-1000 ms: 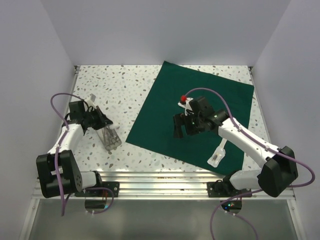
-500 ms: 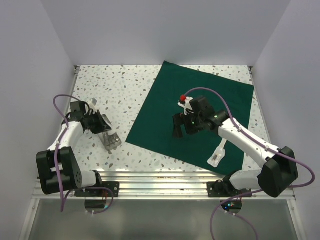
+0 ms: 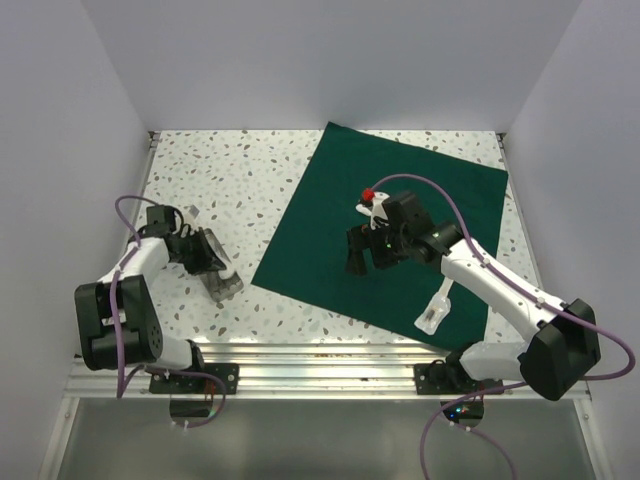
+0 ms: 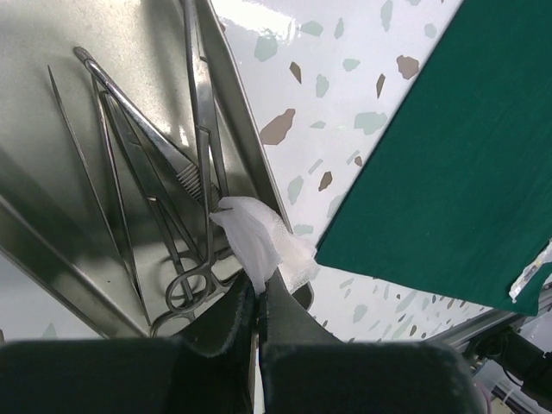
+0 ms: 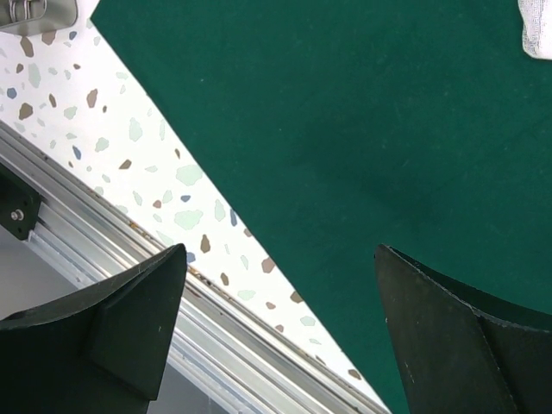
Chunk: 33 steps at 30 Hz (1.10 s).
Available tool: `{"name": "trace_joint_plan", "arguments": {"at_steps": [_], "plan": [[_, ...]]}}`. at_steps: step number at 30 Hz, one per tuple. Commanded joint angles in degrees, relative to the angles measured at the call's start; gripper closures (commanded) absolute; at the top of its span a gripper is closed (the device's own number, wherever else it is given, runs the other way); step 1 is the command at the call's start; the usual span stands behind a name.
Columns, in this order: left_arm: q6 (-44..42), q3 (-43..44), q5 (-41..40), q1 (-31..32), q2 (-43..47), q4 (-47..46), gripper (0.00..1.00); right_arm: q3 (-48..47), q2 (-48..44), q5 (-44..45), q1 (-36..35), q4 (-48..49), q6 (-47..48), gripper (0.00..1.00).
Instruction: Prepare the surgical pack
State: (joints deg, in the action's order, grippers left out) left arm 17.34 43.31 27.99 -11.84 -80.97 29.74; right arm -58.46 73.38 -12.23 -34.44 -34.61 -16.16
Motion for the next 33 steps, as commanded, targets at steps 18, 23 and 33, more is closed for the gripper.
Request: {"name": "trace_joint_plan", "arguments": {"at_steps": [18, 23, 33], "plan": [[-0.47, 3.1, -5.22, -0.12, -1.4, 3.66, 0.68, 0.1, 0.44, -2.1, 0.51, 2.44, 1.05, 0.07], [1.46, 3.89, -8.29, -0.21, 4.13, 5.33, 0.5, -0.96, 1.93, -1.22, 0.86, 2.71, -1.41, 0.07], [6.74, 5.38, -15.41, -0.2, 14.07, 6.04, 0.39, 1.24, 10.81, -2.1, 13.07, 14.55, -14.77, 0.08]]}}
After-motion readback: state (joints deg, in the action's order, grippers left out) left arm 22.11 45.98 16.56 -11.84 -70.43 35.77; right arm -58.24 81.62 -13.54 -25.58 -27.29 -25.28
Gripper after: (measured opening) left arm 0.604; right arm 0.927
